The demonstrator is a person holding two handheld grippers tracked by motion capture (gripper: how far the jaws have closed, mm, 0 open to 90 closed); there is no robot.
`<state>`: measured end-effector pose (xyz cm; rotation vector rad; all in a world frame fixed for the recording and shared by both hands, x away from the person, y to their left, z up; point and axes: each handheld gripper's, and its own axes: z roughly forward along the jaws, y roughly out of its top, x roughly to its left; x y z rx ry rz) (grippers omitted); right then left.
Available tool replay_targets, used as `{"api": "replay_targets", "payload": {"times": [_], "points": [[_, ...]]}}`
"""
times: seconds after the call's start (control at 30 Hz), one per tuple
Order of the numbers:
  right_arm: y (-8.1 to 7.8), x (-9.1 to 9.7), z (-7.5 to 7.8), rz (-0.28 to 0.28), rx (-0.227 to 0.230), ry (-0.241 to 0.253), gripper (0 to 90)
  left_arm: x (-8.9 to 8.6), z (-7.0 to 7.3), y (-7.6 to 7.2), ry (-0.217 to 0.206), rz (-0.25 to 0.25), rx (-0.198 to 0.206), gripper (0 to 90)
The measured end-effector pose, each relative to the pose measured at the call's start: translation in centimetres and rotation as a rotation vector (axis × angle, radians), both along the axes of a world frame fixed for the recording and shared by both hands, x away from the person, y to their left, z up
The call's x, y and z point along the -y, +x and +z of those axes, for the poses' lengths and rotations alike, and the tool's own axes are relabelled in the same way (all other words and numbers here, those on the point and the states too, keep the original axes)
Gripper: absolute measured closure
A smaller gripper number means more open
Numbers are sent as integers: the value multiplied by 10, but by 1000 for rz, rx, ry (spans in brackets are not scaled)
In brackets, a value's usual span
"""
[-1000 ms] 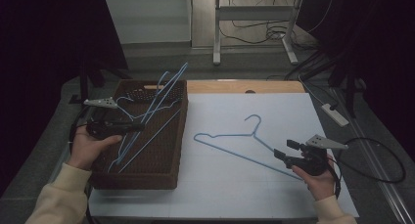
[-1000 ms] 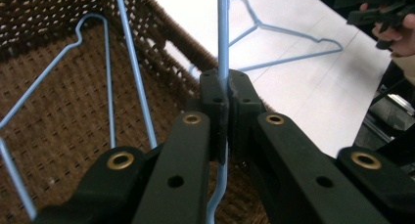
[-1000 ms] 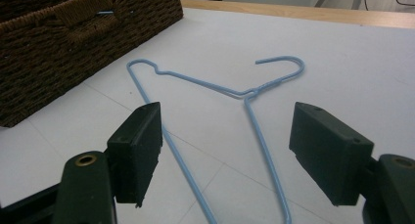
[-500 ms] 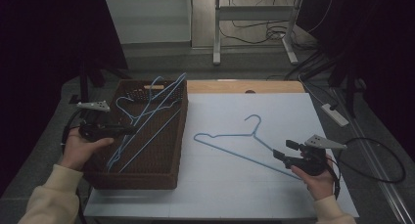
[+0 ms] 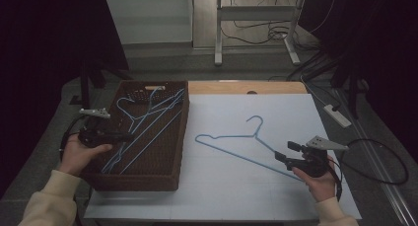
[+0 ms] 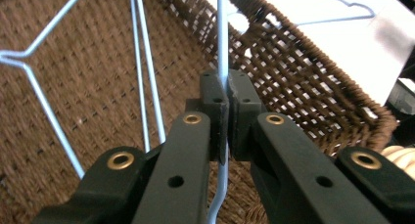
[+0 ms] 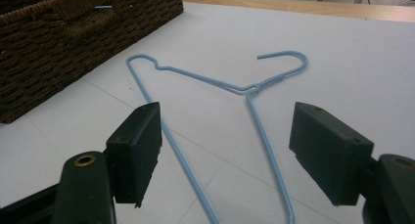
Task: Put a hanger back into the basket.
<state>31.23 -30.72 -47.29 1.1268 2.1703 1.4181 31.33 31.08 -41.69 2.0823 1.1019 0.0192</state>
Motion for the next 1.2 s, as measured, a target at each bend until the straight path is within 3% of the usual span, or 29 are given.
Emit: {"api": "replay_targets", "payload": {"times": [0.2, 0.43, 0.6, 0.7, 0.77, 0.87, 1.03, 1.2], "points": [[0, -2, -1, 4, -3, -6, 285, 6, -14, 8, 29, 17, -54, 875], [1, -1, -1, 0, -3, -9, 285, 8, -23, 12, 35, 41, -72, 875], [0, -2, -1, 4, -3, -10, 283, 6, -26, 13, 99, 134, -69, 873], [1, -2, -1, 5, -4, -14, 282, 4, -29, 14, 160, 181, -76, 873], [1, -3, -2, 6, -6, -17, 282, 3, -32, 16, 172, 203, -87, 873], [1, -4, -2, 8, -9, -23, 281, 2, -35, 18, 190, 224, -96, 872], [1, -5, -3, 9, -9, -30, 279, 3, -45, 24, 261, 263, -127, 869], [1, -5, -3, 9, -12, -30, 277, 1, -47, 26, 271, 279, -136, 862]]}}
